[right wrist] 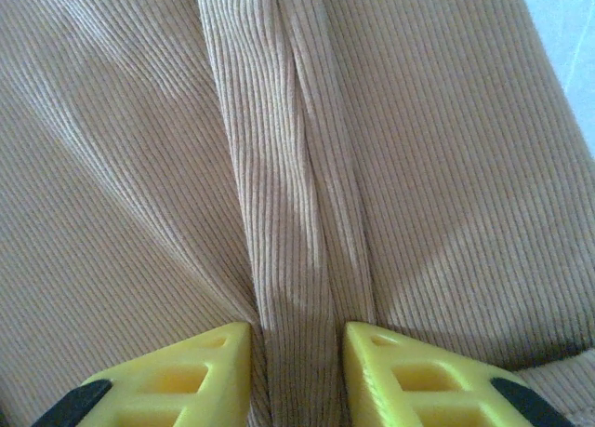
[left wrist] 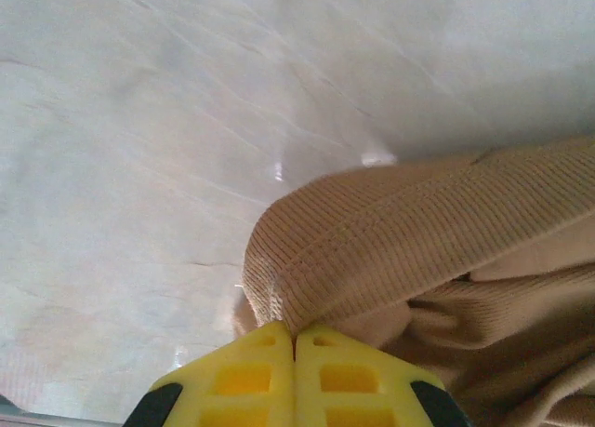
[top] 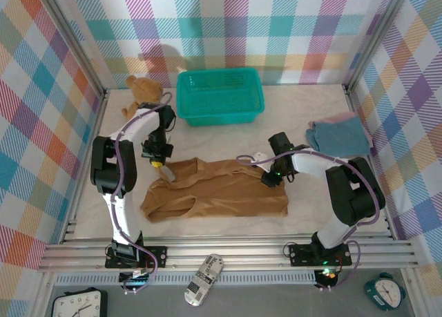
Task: Fold and stack the tank tops
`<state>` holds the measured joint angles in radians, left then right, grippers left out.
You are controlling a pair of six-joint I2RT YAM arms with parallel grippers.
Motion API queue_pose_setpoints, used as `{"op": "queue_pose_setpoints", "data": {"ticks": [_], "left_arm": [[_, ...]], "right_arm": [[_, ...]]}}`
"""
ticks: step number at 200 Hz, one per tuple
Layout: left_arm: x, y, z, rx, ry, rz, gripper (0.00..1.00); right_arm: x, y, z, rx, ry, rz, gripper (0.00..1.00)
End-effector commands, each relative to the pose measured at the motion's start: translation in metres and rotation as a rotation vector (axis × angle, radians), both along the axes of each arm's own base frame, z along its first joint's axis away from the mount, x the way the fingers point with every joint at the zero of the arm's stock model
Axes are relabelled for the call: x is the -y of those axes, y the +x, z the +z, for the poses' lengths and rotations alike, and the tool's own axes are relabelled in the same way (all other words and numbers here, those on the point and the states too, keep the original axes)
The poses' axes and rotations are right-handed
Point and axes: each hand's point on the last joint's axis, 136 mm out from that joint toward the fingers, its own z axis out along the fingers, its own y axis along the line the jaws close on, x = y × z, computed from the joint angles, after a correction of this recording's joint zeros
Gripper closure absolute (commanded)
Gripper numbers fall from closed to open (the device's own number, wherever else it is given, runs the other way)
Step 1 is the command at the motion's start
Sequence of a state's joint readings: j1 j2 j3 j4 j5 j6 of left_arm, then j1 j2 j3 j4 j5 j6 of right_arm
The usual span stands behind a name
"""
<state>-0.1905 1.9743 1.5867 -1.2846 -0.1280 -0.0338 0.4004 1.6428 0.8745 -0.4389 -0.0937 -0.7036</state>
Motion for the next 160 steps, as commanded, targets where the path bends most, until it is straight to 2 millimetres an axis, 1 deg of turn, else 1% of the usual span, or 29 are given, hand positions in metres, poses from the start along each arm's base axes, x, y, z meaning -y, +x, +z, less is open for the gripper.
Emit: {"op": "queue_pose_setpoints", "data": {"ticks": [1, 29, 41, 58, 76, 88, 100, 112, 123, 130, 146, 160], "left_arm": [[-0.023, -0.003, 0.023, 0.017, 0.063, 0.031, 1.00], [-0.031, 0.009, 0.039, 0.071, 0.101, 0.035, 1.00], [-0.034, 0.007, 0.041, 0.068, 0.110, 0.033, 1.00], [-0.032, -0.002, 0.038, 0.054, 0.097, 0.036, 1.00], [-0.025, -0.023, 0.026, 0.019, 0.059, 0.044, 1.00], [-0.027, -0.038, 0.014, -0.024, 0.064, 0.050, 1.00], [-0.029, -0.047, 0.004, -0.055, 0.076, 0.057, 1.00], [-0.031, -0.049, -0.005, -0.062, 0.090, 0.062, 1.00], [-0.035, -0.050, -0.016, -0.077, 0.109, 0.064, 0.97], [-0.034, -0.051, -0.022, -0.094, 0.108, 0.065, 0.95], [-0.031, -0.046, -0.031, -0.095, 0.109, 0.063, 0.94], [-0.028, -0.045, -0.035, -0.100, 0.093, 0.067, 0.84]], "right_arm": [[0.022, -0.025, -0.018, -0.116, -0.082, -0.034, 0.68], [0.025, -0.024, -0.014, -0.107, -0.085, -0.044, 0.68], [0.027, -0.023, -0.013, -0.103, -0.093, -0.050, 0.68], [0.030, -0.023, -0.011, -0.100, -0.099, -0.057, 0.68], [0.035, -0.025, -0.012, -0.103, -0.110, -0.068, 0.68], [0.037, -0.023, -0.011, -0.098, -0.115, -0.075, 0.68], [0.039, -0.023, -0.011, -0.099, -0.123, -0.079, 0.68], [0.041, -0.023, -0.011, -0.099, -0.126, -0.089, 0.68], [0.043, -0.022, -0.011, -0.102, -0.128, -0.095, 0.68], [0.044, -0.023, -0.012, -0.107, -0.134, -0.098, 0.68], [0.045, -0.025, -0.009, -0.109, -0.135, -0.103, 0.67], [0.044, -0.022, -0.001, -0.100, -0.106, -0.129, 0.65]]}}
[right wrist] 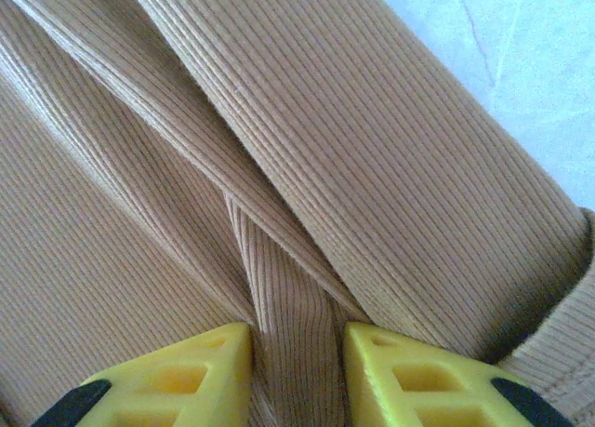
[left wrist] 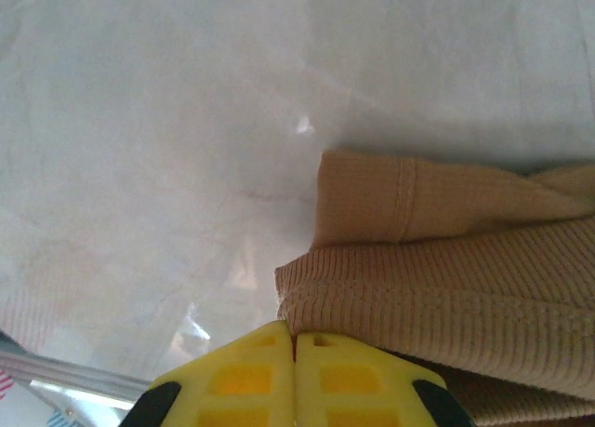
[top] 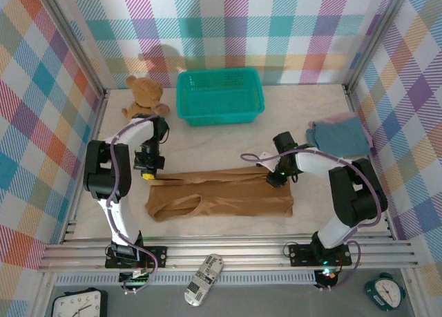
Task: Fold and stack the tank tops
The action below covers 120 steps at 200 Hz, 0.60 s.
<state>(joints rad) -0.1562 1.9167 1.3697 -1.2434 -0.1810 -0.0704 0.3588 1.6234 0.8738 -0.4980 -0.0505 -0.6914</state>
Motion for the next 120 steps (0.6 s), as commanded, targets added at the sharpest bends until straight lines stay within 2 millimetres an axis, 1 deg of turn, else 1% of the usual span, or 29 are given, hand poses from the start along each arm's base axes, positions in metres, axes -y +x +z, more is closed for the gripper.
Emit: {"op": "queue_pose_setpoints", "data": {"ticks": [1, 22, 35, 43, 61, 71, 81, 93, 105, 120], "left_arm": [[0.001, 0.003, -0.010, 0.001, 0.013, 0.010, 0.83], [0.004, 0.003, -0.008, 0.008, -0.004, 0.011, 0.79], [0.007, 0.005, 0.003, 0.030, -0.014, -0.001, 0.72], [0.011, 0.006, 0.012, 0.059, -0.022, -0.006, 0.67], [0.029, 0.007, 0.032, 0.115, -0.059, -0.032, 0.59], [0.046, 0.006, 0.040, 0.139, -0.096, -0.062, 0.56], [0.064, 0.007, 0.049, 0.171, -0.128, -0.087, 0.54], [0.091, 0.008, 0.055, 0.216, -0.192, -0.114, 0.52], [0.121, 0.009, 0.060, 0.263, -0.268, -0.132, 0.50], [0.159, 0.009, 0.064, 0.306, -0.342, -0.185, 0.47]], "right_arm": [[0.021, -0.020, -0.001, -0.075, -0.050, -0.069, 0.65], [0.019, -0.013, 0.022, -0.054, 0.048, -0.165, 0.58], [0.018, -0.007, 0.039, -0.031, 0.129, -0.258, 0.54], [0.020, -0.001, 0.048, -0.012, 0.173, -0.351, 0.51], [0.034, 0.012, 0.056, -0.014, 0.225, -0.606, 0.47], [0.038, 0.016, 0.056, -0.053, 0.252, -0.749, 0.46], [0.045, 0.018, 0.049, -0.086, 0.238, -0.844, 0.45], [0.048, 0.022, 0.041, -0.118, 0.230, -0.900, 0.45], [0.052, 0.028, 0.034, -0.112, 0.214, -0.943, 0.45], [0.051, 0.036, 0.029, -0.115, 0.232, -0.963, 0.46]]}}
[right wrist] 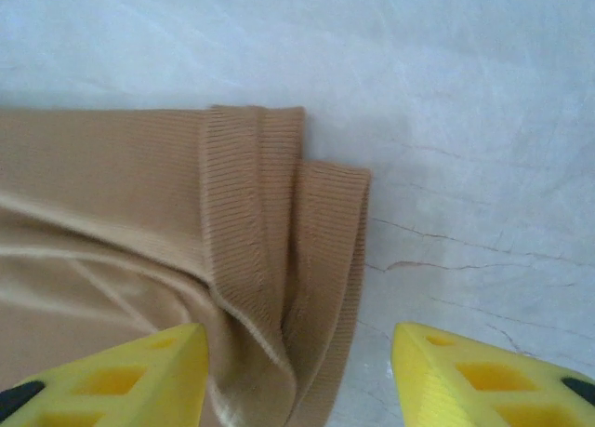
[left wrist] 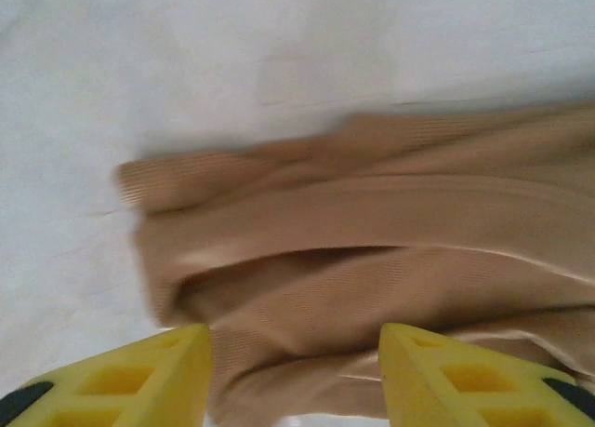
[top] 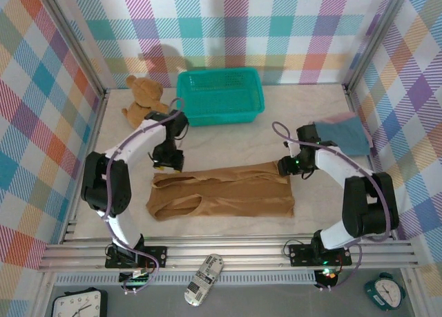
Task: Fold and stack the tank tops
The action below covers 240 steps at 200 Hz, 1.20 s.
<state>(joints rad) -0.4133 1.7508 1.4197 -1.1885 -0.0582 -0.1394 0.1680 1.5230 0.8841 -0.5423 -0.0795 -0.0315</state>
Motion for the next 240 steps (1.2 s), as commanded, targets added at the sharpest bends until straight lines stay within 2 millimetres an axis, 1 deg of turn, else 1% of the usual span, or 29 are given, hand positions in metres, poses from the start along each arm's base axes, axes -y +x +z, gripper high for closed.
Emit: {"op": "queue_pose_setpoints", "data": {"ticks": [1, 19, 29, 51, 61, 80, 102, 118, 127, 147, 162, 168, 198, 215, 229, 240], "left_arm": [[0.059, -0.001, 0.013, 0.059, -0.168, -0.036, 0.47], [0.105, -0.002, 0.017, 0.120, -0.257, -0.117, 0.46], [0.135, -0.006, 0.019, 0.147, -0.321, -0.166, 0.46], [0.188, -0.017, 0.019, 0.194, -0.418, -0.262, 0.45], [0.215, -0.026, 0.020, 0.214, -0.470, -0.310, 0.45], [0.254, -0.046, 0.016, 0.245, -0.494, -0.437, 0.44], [0.298, -0.075, 0.009, 0.266, -0.533, -0.565, 0.43], [0.323, -0.095, 0.004, 0.286, -0.534, -0.655, 0.43], [0.335, -0.105, 0.002, 0.299, -0.539, -0.699, 0.43], [0.360, -0.121, -0.005, 0.313, -0.526, -0.785, 0.42], [0.372, -0.131, -0.015, 0.327, -0.490, -0.846, 0.41], [0.376, -0.132, -0.018, 0.339, -0.471, -0.866, 0.41], [0.388, -0.130, -0.041, 0.358, -0.382, -0.937, 0.41], [0.387, -0.129, -0.060, 0.349, -0.330, -0.955, 0.41], [0.388, -0.125, -0.069, 0.351, -0.282, -0.971, 0.41], [0.388, -0.123, -0.079, 0.338, -0.247, -0.985, 0.43]], "right_arm": [[0.000, 0.017, -0.002, -0.015, 0.047, -0.154, 0.46], [-0.002, 0.024, -0.012, -0.030, 0.050, -0.153, 0.47], [-0.004, 0.026, -0.016, -0.055, 0.044, -0.143, 0.48], [-0.008, 0.023, -0.026, -0.112, 0.039, -0.128, 0.50], [-0.009, 0.017, -0.031, -0.147, 0.036, -0.127, 0.54], [-0.012, 0.004, -0.039, -0.191, 0.046, -0.115, 0.60], [-0.015, 0.003, -0.037, -0.204, 0.069, -0.089, 0.70], [-0.022, 0.002, -0.034, -0.219, 0.132, -0.077, 0.77], [-0.025, 0.002, -0.032, -0.225, 0.151, -0.070, 0.81], [-0.030, 0.001, -0.030, -0.234, 0.181, -0.057, 0.83], [-0.032, -0.002, -0.030, -0.239, 0.190, -0.047, 0.84], [-0.032, -0.003, -0.030, -0.241, 0.198, -0.048, 0.84], [-0.033, -0.004, -0.029, -0.234, 0.207, -0.053, 0.85], [-0.033, -0.005, -0.027, -0.234, 0.210, -0.053, 0.86], [-0.033, -0.004, -0.027, -0.234, 0.220, -0.051, 0.86], [-0.032, -0.004, -0.026, -0.229, 0.218, -0.050, 0.87]]}}
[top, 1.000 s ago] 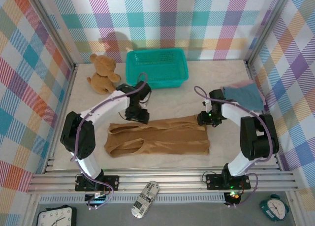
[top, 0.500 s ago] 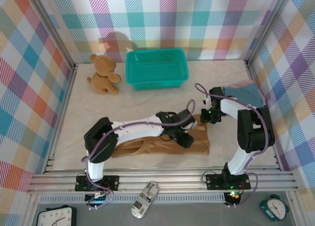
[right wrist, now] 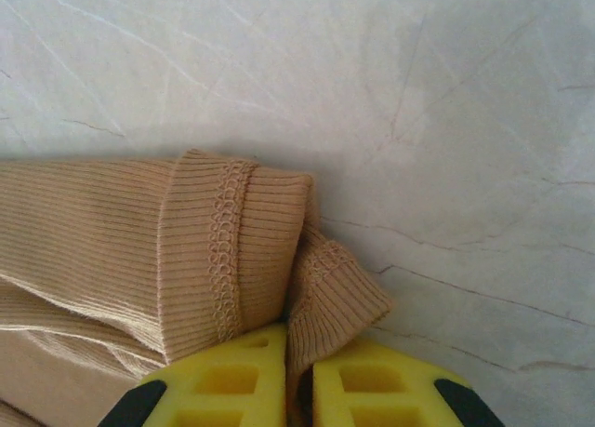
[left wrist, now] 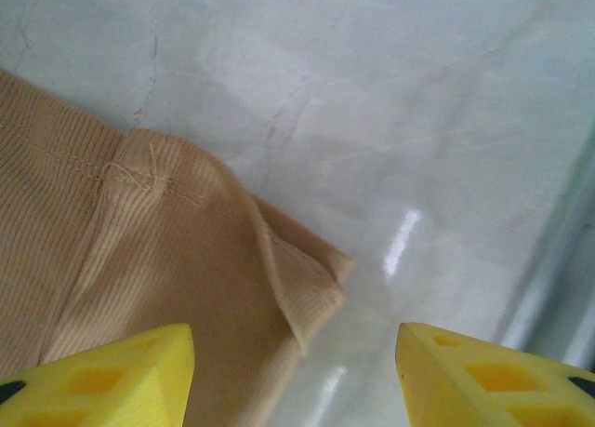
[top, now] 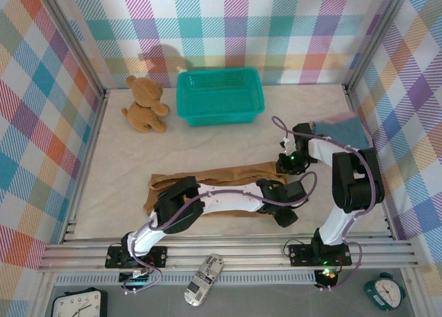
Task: Fold and stack the tank tops
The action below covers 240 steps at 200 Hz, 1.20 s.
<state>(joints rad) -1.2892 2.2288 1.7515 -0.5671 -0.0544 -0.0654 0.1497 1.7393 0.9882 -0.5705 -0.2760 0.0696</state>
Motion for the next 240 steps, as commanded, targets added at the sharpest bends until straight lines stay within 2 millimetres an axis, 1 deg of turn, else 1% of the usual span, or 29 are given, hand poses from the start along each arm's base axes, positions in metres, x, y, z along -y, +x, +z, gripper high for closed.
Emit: {"op": "queue_pose_setpoints", "data": {"ticks": [1, 11, 28, 36, 47, 56, 65, 82, 89, 100, 111, 113, 120, 121, 125, 133, 134, 135, 137, 147, 163, 173, 179, 186, 194, 205, 227, 240], "left_arm": [[-0.005, 0.008, -0.016, 0.063, 0.100, -0.029, 0.43], [-0.009, 0.010, -0.025, 0.068, 0.153, -0.029, 0.49], [-0.018, 0.007, -0.041, 0.063, 0.232, -0.043, 0.64], [-0.024, 0.006, -0.046, 0.068, 0.269, -0.055, 0.69], [-0.029, 0.007, -0.045, 0.073, 0.296, -0.051, 0.80], [-0.026, 0.006, -0.037, 0.071, 0.281, -0.046, 0.88], [-0.019, 0.006, -0.025, 0.065, 0.238, -0.039, 0.93], [-0.001, 0.002, 0.004, 0.033, 0.141, -0.016, 0.95], [0.005, 0.001, 0.018, 0.017, 0.098, 0.000, 0.95], [0.011, 0.001, 0.039, 0.010, 0.037, 0.025, 0.95], [0.006, 0.004, 0.058, 0.004, -0.005, 0.064, 0.96], [0.005, 0.005, 0.059, 0.001, -0.010, 0.072, 0.96], [-0.002, 0.012, 0.072, -0.017, -0.050, 0.114, 0.97], [-0.004, 0.013, 0.071, -0.022, -0.049, 0.121, 0.97], [-0.009, 0.017, 0.079, -0.036, -0.077, 0.147, 0.97], [-0.022, 0.021, 0.084, -0.078, -0.113, 0.195, 0.97], [-0.023, 0.022, 0.088, -0.078, -0.125, 0.199, 0.97], [-0.025, 0.023, 0.087, -0.084, -0.124, 0.206, 0.97], [-0.027, 0.024, 0.092, -0.091, -0.141, 0.218, 0.97], [-0.043, 0.025, 0.098, -0.118, -0.176, 0.256, 0.97], [-0.067, 0.023, 0.107, -0.147, -0.181, 0.302, 0.96], [-0.085, 0.023, 0.110, -0.166, -0.177, 0.346, 0.96], [-0.097, 0.020, 0.111, -0.179, -0.173, 0.372, 0.96], [-0.115, 0.018, 0.107, -0.191, -0.157, 0.406, 0.96], [-0.139, 0.013, 0.097, -0.208, -0.126, 0.452, 0.95], [-0.166, 0.008, 0.093, -0.232, -0.118, 0.510, 0.95], [-0.209, 0.000, 0.083, -0.245, -0.095, 0.606, 0.94], [-0.228, -0.006, 0.076, -0.261, -0.087, 0.646, 0.94]], "right_arm": [[-0.004, -0.010, 0.001, -0.026, 0.036, 0.018, 0.87], [-0.003, -0.010, 0.002, -0.022, 0.036, 0.016, 0.88], [0.000, -0.010, 0.004, -0.011, 0.030, 0.006, 0.89], [0.002, -0.010, 0.006, -0.006, 0.028, -0.001, 0.90], [0.007, -0.009, 0.008, 0.005, 0.019, -0.011, 0.90], [0.011, -0.009, 0.012, 0.014, 0.000, -0.015, 0.90], [0.016, -0.009, 0.017, 0.025, -0.020, -0.022, 0.90], [0.030, -0.009, 0.027, 0.045, -0.073, -0.038, 0.90], [0.033, -0.007, 0.035, 0.061, -0.074, -0.049, 0.91], [0.028, -0.005, 0.049, 0.080, -0.049, -0.050, 0.91], [0.016, -0.007, 0.061, 0.069, 0.009, -0.054, 0.91], [0.014, -0.008, 0.062, 0.066, 0.015, -0.052, 0.91], [0.006, -0.010, 0.066, 0.058, 0.026, -0.044, 0.91], [0.005, -0.011, 0.067, 0.057, 0.028, -0.042, 0.91], [0.000, -0.012, 0.070, 0.054, 0.036, -0.039, 0.91], [-0.011, -0.015, 0.075, 0.049, 0.065, -0.037, 0.91], [-0.012, -0.015, 0.076, 0.049, 0.069, -0.036, 0.91], [-0.014, -0.015, 0.076, 0.047, 0.073, -0.037, 0.91], [-0.016, -0.016, 0.077, 0.045, 0.078, -0.040, 0.91], [-0.029, -0.019, 0.085, 0.044, 0.088, -0.034, 0.91], [-0.052, -0.021, 0.097, 0.048, 0.101, -0.014, 0.91], [-0.068, -0.021, 0.104, 0.055, 0.120, -0.007, 0.91], [-0.078, -0.021, 0.108, 0.060, 0.129, -0.004, 0.91], [-0.092, -0.021, 0.113, 0.061, 0.147, 0.006, 0.92], [-0.106, -0.022, 0.116, 0.056, 0.159, 0.021, 0.91], [-0.125, -0.021, 0.119, 0.050, 0.187, 0.029, 0.91], [-0.161, -0.021, 0.118, 0.025, 0.231, 0.050, 0.92], [-0.183, -0.023, 0.119, 0.016, 0.246, 0.078, 0.92]]}}
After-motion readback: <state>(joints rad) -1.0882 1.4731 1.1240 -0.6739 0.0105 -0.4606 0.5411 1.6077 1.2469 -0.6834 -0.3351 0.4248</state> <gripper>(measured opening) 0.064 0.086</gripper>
